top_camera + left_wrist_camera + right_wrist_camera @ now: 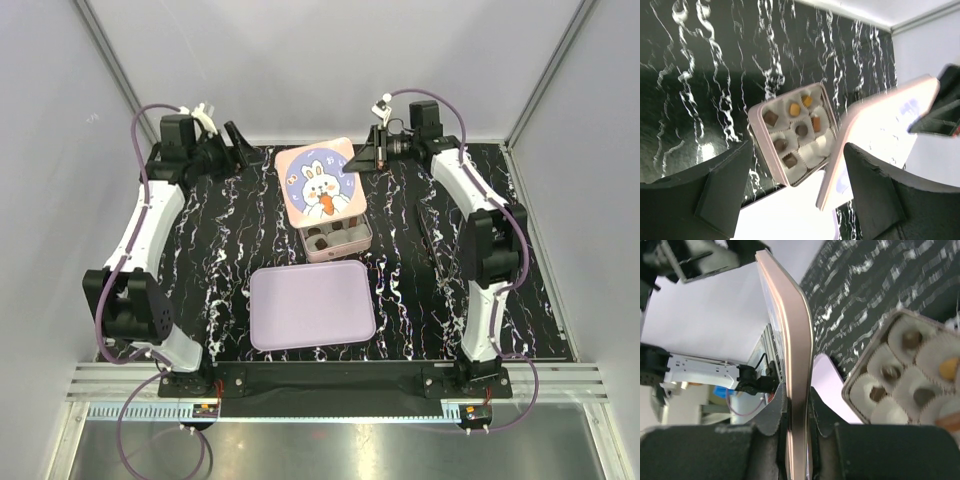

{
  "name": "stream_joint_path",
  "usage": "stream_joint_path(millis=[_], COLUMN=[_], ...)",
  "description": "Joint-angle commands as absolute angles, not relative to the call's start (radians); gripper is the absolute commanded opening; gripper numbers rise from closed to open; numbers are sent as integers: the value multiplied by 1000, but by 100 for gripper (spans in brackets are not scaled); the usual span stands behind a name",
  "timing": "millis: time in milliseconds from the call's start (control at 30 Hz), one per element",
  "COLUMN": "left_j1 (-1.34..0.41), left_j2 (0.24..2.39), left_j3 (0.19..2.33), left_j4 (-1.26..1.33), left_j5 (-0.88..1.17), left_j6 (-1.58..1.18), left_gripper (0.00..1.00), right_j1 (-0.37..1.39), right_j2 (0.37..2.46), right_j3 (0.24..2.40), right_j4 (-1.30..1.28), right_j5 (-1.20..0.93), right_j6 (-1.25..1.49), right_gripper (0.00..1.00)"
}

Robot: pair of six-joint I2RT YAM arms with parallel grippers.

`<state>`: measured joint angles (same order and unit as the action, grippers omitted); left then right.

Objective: Pack the chocolate

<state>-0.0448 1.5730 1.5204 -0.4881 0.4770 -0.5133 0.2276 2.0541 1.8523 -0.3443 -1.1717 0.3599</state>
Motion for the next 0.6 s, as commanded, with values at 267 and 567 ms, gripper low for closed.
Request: stream_joint_path(millis=[267, 567], left_j1=[-120, -146], left_j2=[1706, 1805], left_j3=[1428, 1414], left_j4=[-287, -233], left_j5=[618, 629], left_j6=[-529, -552], left_gripper=[79, 79], right_j1=[176, 166], right_j2=[2281, 2424], right_j3=[2115, 2232], right_j4=[-787, -899], right_j5=[-1137, -1164], right_j6=[233, 178], right_gripper=[0, 0])
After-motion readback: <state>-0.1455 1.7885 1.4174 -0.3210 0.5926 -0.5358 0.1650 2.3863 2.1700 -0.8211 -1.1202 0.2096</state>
